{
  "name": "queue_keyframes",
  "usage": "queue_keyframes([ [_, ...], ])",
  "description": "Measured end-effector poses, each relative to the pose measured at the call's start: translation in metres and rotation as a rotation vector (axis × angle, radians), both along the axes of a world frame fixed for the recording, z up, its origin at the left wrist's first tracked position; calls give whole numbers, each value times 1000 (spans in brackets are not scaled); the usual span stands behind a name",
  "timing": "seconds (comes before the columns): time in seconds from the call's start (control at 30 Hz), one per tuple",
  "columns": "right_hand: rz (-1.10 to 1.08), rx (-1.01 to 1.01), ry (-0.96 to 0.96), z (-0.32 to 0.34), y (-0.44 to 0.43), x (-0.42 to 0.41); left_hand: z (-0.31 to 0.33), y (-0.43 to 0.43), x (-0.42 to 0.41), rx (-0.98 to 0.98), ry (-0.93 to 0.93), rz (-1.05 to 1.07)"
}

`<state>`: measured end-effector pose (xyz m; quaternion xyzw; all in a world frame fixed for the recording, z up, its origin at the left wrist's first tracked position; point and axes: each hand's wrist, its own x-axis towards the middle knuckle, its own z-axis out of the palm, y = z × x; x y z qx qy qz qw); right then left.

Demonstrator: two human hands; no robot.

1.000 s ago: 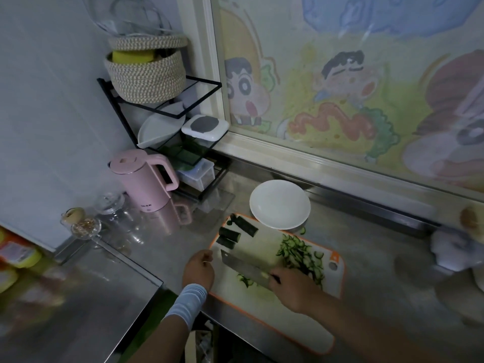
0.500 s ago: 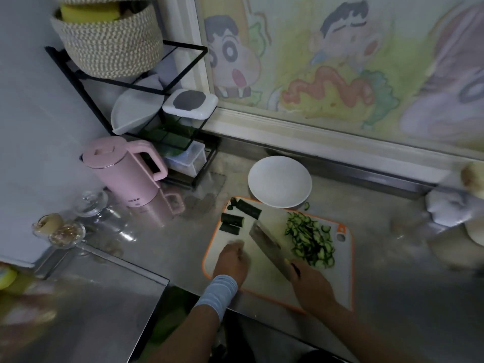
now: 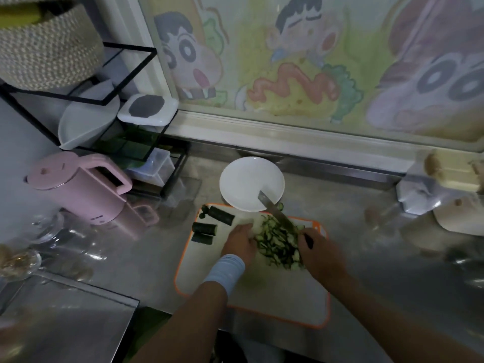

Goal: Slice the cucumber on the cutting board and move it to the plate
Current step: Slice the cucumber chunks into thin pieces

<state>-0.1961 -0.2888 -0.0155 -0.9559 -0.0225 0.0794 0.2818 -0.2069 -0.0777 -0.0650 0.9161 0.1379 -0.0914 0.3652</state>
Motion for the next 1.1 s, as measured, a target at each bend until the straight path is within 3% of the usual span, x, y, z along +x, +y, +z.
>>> queue_keyframes([
  [0.23, 107, -177, -4, -17, -48, 37, -7, -36, 38, 17, 235, -95],
  [0.3, 146, -198, 35, -23, -55, 37, -7, -44, 34, 10, 229, -97],
  [0.4, 211, -166, 15, -25, -54, 35, 1, -41, 27, -15, 67, -6],
  [0.53, 272, -88, -99, -10, -28, 39, 15, -6, 22, 114, -66, 192],
  [0.73, 402, 35, -19, -3, 31, 32, 12, 64, -2, 371, 58, 402],
  [0.87, 387, 62, 79, -16, 59, 15, 0, 85, -30, 374, 147, 294],
  [1.1, 379, 32, 70, -27, 78, -12, -4, 101, -37, 362, 215, 71],
])
